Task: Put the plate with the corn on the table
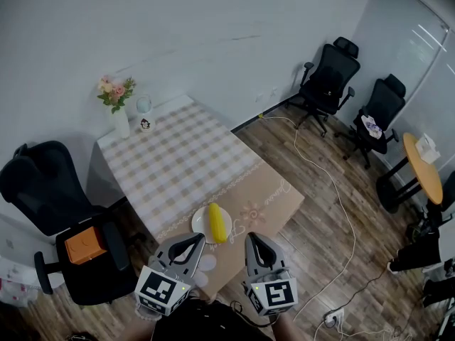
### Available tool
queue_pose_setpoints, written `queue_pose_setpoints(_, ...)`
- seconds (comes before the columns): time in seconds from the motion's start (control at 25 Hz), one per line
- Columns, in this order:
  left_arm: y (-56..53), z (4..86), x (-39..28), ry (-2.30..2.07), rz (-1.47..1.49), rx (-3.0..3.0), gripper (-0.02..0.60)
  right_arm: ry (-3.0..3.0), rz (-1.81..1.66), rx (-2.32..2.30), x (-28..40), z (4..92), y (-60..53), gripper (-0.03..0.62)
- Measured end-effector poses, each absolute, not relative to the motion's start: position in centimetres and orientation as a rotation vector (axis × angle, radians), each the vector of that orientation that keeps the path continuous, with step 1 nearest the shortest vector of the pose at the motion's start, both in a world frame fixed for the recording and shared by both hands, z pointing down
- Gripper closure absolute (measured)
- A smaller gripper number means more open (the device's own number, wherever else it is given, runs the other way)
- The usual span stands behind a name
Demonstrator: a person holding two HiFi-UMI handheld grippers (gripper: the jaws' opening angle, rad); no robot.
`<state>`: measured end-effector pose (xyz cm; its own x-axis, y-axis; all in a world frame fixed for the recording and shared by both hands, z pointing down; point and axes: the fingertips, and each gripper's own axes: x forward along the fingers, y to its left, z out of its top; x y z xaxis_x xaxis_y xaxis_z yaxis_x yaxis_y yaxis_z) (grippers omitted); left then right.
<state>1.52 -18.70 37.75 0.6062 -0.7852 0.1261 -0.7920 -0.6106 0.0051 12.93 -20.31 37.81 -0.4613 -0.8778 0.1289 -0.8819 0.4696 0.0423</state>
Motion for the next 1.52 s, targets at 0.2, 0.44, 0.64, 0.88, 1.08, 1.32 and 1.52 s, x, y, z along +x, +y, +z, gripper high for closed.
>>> queue_pose_setpoints(0.2, -18.8, 37.8, 1.6, -1.340, 0.186, 2.759, 0.569, -2.568, 0.046, 1.550, 13.0, 37.8, -20.4, 0.553)
queue_pose_setpoints(0.44, -18.7, 37.9, 1.8, -1.330, 0.191, 2.760, 0.569, -2.570, 0.033, 1.531, 12.7, 37.7, -20.4, 0.553)
queue_pose_setpoints(0.64, -19.3, 38.3, 1.3, -1.324, 0.190, 2.763, 0.569, -2.556, 0.010, 1.518, 12.0, 38.2, -20.8, 0.554)
queue_pose_setpoints(0.88, -18.8, 38.0, 1.9, -1.330, 0.193, 2.761, 0.569, -2.549, 0.013, 1.514, 12.6, 38.1, -20.3, 0.554)
queue_pose_setpoints(1.08, -18.9, 38.2, 1.8, -1.322, 0.196, 2.753, 0.569, -2.534, 0.033, 1.517, 12.5, 38.0, -20.5, 0.554)
queue_pose_setpoints(1.32, -19.0, 38.2, 2.0, -1.313, 0.188, 2.752, 0.569, -2.534, 0.033, 1.516, 12.6, 38.5, -20.6, 0.554)
queue_pose_setpoints(1.52, -19.0, 38.7, 2.2, -1.293, 0.214, 2.771, 0.569, -2.530, 0.027, 1.513, 12.5, 38.7, -20.8, 0.554)
